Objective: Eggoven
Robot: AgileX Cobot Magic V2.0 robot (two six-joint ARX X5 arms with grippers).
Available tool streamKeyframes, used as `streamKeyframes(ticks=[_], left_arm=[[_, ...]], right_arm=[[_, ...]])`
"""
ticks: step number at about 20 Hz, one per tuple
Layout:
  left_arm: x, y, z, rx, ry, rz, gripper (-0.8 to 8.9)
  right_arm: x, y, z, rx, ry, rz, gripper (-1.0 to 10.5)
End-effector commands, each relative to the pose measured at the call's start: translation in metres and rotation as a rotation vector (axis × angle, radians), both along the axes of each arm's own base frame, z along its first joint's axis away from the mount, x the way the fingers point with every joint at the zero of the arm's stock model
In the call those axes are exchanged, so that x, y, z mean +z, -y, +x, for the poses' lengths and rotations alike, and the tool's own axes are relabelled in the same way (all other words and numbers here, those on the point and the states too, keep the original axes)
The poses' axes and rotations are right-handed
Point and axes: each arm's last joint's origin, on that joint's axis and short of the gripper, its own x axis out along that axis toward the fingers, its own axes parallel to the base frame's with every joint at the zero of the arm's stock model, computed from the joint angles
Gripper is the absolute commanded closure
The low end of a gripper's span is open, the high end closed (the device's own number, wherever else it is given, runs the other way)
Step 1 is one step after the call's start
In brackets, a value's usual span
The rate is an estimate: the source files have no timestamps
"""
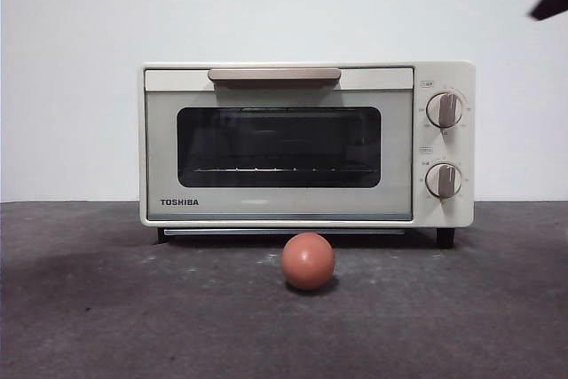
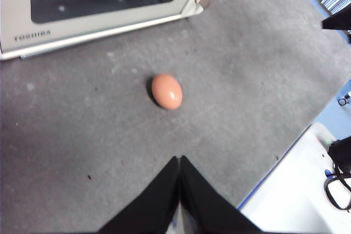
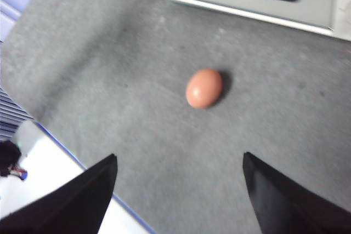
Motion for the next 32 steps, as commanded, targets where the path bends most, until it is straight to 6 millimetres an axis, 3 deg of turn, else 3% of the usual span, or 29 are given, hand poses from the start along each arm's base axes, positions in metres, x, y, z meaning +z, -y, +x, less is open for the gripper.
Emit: streamKeyframes(ticks=[1,12,17,24,32], left_arm=[[0.008,0.001,0.001,-0.002,0.033,-0.009,8.08],[0.008,0.001,0.001,-0.002,0.034,-0.008,8.08],[0.008,0.001,0.001,-0.002,0.034,-0.008,8.08],[0.008,0.001,0.001,-0.003,0.033,-0.009,8.08],[0.008,0.005,0.000,-0.037,0.033,-0.009,8.08]], right_arm=[[0.000,-0.016,0.011,-0.046,-0.032,0.014,5.8],[-0.046,-0.089,0.052,-0.123,-0.135,-0.075,5.8],[-0.085,-0.121,0.069,-0.174,-0.200,-0.138,5.8],[-0.119,-0.148,0.085,-0.204,-0.244,-0.189,5.8],[-0.147,-0.159,0.095,-0.227,-0.288,-0.254,5.8]])
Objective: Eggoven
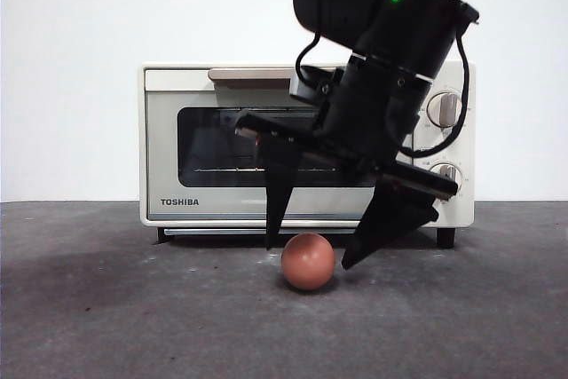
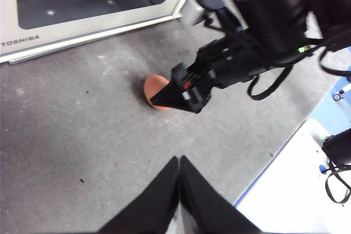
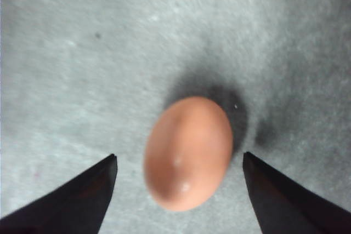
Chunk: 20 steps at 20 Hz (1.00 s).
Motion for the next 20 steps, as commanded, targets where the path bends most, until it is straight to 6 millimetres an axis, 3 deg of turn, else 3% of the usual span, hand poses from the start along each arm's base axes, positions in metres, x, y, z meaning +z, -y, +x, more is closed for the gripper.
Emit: streamKeyframes(ticks=[1,10,17,20], left_arm=[[0.0071,0.0010,0.0008,-0.005,0.028,-0.006,8.08],[0.0071,0.0013,0.0007,-0.008,0.028,-0.006,8.08],[0.0071,0.0013,0.0007,-0.008,0.028,-0.006,8.08],[0.0071,0.0013,0.0007,-0.008,0.028,-0.006,8.08]], right_arm=[[-0.0084,-0.0072,0.0026,-0.007,-0.008,-0.017,5.8],[-0.0089,-0.0094,0.0047,-0.015,0.020,-0.009,6.3],[-0.0090,-0.0086,0.0052,-0.023,0.024,-0.015,7.3],[-0.0090,-0.0086,0.0052,-0.022,0.023,-0.016,8.4]])
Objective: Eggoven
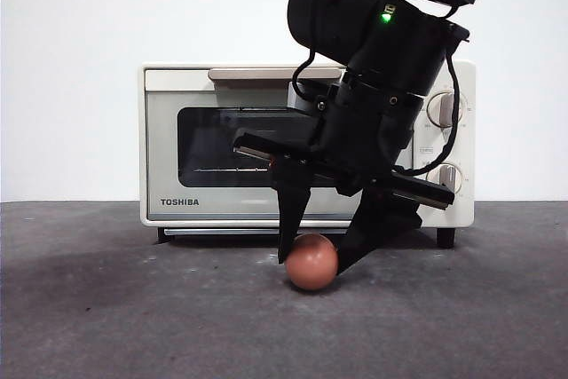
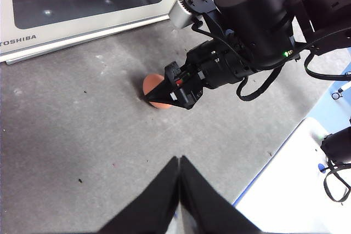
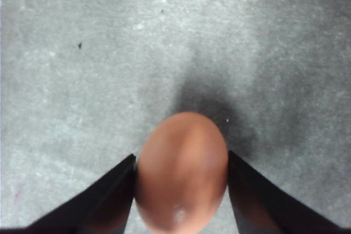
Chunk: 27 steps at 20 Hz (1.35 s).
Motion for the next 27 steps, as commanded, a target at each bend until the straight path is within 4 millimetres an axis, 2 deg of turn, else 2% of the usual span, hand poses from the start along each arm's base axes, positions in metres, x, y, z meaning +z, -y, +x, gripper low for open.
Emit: streamKeyframes(ticks=[1,2,5,7,11,13,17,21,24,27], left_arm=[[0.007,0.001,0.001,-0.003,0.028,-0.006,8.08],[0.007,0.001,0.001,-0.003,0.028,-0.006,8.08],[0.008,0.001,0.001,-0.003,0.037,-0.009,8.08],[0.009,0.001,0.003,-0.002,0.057,-0.016,8.08],[0.010,0.005,0.010,0.000,0.060,-0.040,8.08],[0.010,0.011,0.016,-0.017,0.067,-0.050,8.08],[0.012,0.032,0.037,0.006,0.129,-0.072,8.08],[0.015,0.059,0.068,0.022,0.189,-0.063,8.08],[0.021,0.079,0.098,0.046,0.222,-0.040,8.08],[0.021,0.095,0.127,0.039,0.219,-0.009,8.08]], right_arm=[[-0.001,-0.006,0.001,0.004,-0.002,0.004,8.8],[-0.001,-0.006,0.001,0.014,0.004,0.002,9.4],[0.000,-0.006,0.001,0.042,0.023,-0.002,9.4],[0.008,-0.006,0.001,0.068,0.055,0.002,9.4],[0.041,-0.002,-0.006,0.126,0.116,0.046,9.4],[0.067,0.005,-0.018,0.169,0.163,0.057,9.4],[0.121,0.037,-0.055,0.244,0.259,0.068,9.4],[0.167,0.077,-0.092,0.223,0.413,0.127,9.4],[0.186,0.103,-0.115,0.186,0.501,0.142,9.4],[0.195,0.119,-0.129,0.167,0.550,0.154,9.4]])
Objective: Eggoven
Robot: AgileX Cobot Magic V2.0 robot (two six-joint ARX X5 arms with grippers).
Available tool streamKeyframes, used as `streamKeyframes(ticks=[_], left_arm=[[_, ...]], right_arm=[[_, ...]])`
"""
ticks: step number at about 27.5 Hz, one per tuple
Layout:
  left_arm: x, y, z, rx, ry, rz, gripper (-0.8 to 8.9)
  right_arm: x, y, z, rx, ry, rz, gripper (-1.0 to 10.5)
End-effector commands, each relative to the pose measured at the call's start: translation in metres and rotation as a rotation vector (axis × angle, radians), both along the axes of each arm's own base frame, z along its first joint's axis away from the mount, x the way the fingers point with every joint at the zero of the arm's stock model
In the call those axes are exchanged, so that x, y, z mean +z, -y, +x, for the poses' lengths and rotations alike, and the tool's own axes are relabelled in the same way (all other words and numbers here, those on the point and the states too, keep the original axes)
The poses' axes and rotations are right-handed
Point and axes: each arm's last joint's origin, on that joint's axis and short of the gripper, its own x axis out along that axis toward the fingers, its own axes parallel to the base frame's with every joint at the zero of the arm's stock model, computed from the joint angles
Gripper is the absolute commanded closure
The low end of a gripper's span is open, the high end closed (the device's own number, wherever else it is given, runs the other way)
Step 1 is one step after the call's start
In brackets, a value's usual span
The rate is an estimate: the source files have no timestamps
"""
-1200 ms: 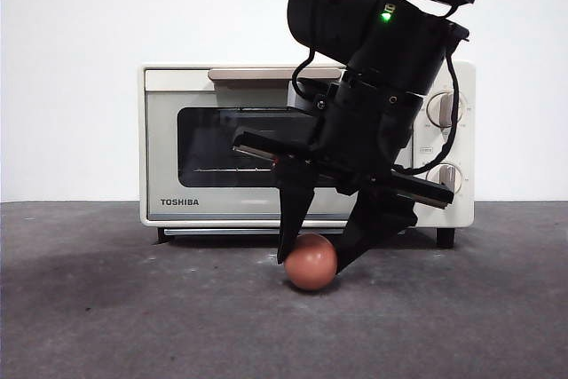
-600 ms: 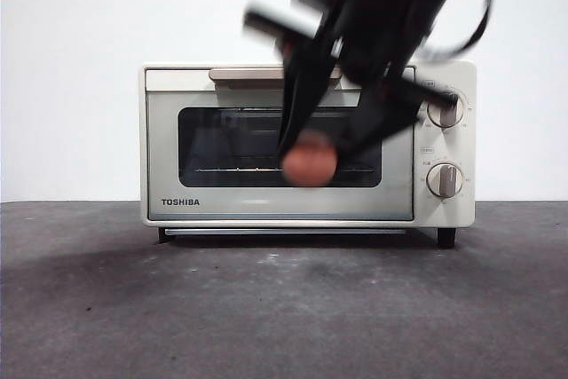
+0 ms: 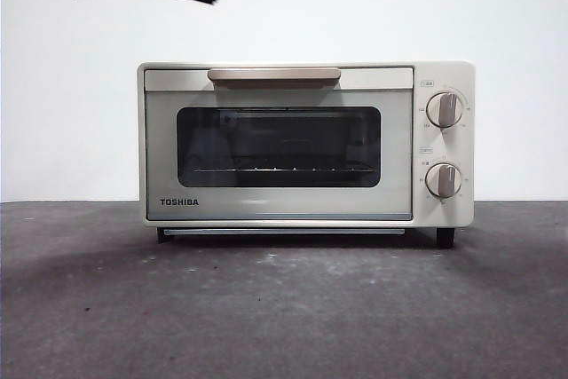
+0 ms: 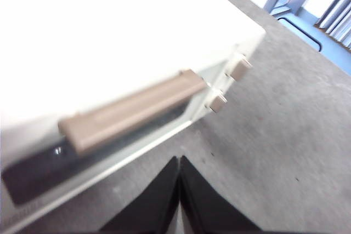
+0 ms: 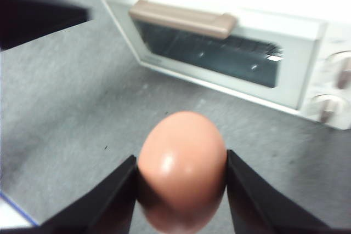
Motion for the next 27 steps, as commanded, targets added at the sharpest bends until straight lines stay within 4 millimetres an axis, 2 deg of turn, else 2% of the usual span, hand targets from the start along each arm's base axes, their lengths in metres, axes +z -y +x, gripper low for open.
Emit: streamKeyframes(ticks=[1,6,12,19,27], left_arm=[[0.002,0.013,0.020,-0.019,0.022,0.021,8.08],[-0.004,0.030,0.052,-0.015,0.013,0.052,8.08],[-0.017,0.042,0.075,0.003,0.009,0.088,8.08],[-0.028,0.047,0.078,-0.008,-0.024,0.110,8.08],[-0.039,0.063,0.059,-0.100,-0.118,0.198,8.08]], right_arm=[[0.010,0.005,-0.007,0.008,0.049,0.014,9.4],[0.017,0.016,-0.017,0.013,0.093,0.044,9.4],[0.020,0.023,-0.024,0.014,0.120,0.067,9.4],[0.022,0.025,-0.026,0.014,0.133,0.071,9.4],[0.022,0.025,-0.025,0.002,0.150,0.049,9.4]])
